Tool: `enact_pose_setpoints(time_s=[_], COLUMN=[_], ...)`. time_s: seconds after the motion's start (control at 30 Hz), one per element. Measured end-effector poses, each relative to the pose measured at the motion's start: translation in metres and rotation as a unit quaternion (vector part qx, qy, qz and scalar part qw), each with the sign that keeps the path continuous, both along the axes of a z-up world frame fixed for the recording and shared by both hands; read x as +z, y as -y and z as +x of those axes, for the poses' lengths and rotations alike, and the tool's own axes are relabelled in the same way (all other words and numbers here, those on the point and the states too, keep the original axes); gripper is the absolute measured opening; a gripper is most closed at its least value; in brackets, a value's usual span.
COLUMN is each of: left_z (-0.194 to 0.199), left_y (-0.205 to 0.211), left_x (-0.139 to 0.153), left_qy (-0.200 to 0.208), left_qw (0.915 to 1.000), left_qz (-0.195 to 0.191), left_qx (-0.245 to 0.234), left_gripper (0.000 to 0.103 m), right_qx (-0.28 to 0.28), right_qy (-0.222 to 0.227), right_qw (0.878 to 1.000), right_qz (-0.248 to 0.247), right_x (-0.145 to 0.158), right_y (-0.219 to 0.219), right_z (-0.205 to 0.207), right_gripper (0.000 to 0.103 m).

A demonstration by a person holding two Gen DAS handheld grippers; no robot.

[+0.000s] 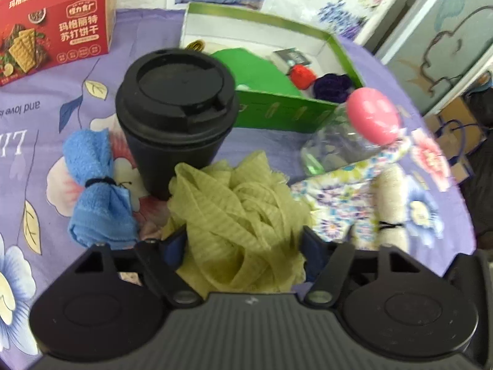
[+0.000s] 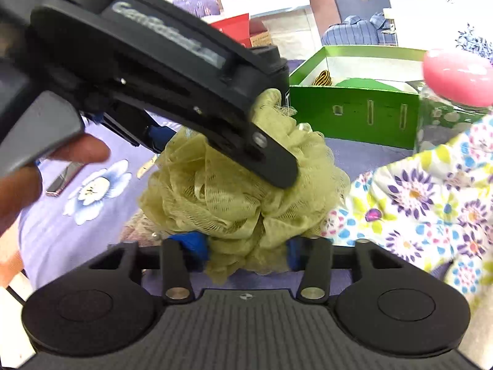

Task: Organize soft objects
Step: 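Move both grippers to the green mesh loofah and grasp it with the right, then carry the loofah over the green box and open both grippers to drop it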

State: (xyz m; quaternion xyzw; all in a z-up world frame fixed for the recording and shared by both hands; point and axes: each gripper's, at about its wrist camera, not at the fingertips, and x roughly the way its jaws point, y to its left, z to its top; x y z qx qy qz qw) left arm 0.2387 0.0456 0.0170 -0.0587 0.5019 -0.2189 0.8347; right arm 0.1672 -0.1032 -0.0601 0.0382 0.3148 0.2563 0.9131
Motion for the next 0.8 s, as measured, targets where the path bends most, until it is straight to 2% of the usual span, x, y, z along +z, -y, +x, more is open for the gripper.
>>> enact_pose_setpoints(time_s=[0.23, 0.33, 0.4, 0.5, 0.6, 0.7, 0.8], left_z=[-0.04, -0.039, -0.025, 0.011, 0.059, 0.11, 0.16], left_y=[0.014, 0.027, 0.038, 0.056, 0.075, 0.086, 0.086], left_x=[0.058, 0.086, 0.105, 0.13, 0.144, 0.138, 0.113], left_qy=[0.087, 0.13, 0.153, 0.178, 0.182, 0.166, 0.13], left_qw=[0.9949, 0.9895, 0.9857, 0.9813, 0.9813, 0.9852, 0.9913], left_qz=[-0.035, -0.042, -0.046, -0.05, -0.043, -0.031, -0.021], left_qx=[-0.036, -0.049, -0.054, -0.056, -0.046, -0.029, 0.001], left_gripper=[0.061, 0.061, 0.061, 0.061, 0.061, 0.061, 0.069], right_qx=[-0.03, -0.041, -0.04, -0.037, -0.032, -0.025, -0.017], right_qy=[0.091, 0.124, 0.141, 0.156, 0.139, 0.105, 0.066], right_qw=[0.995, 0.991, 0.988, 0.984, 0.985, 0.989, 0.993], right_qz=[-0.014, -0.029, -0.047, -0.081, -0.098, -0.102, -0.101], right_x=[0.049, 0.077, 0.098, 0.128, 0.146, 0.146, 0.128], right_y=[0.022, 0.035, 0.043, 0.057, 0.069, 0.078, 0.081], right_z=[-0.042, -0.04, -0.027, 0.011, 0.069, 0.127, 0.174], right_gripper=[0.024, 0.025, 0.025, 0.026, 0.027, 0.028, 0.031])
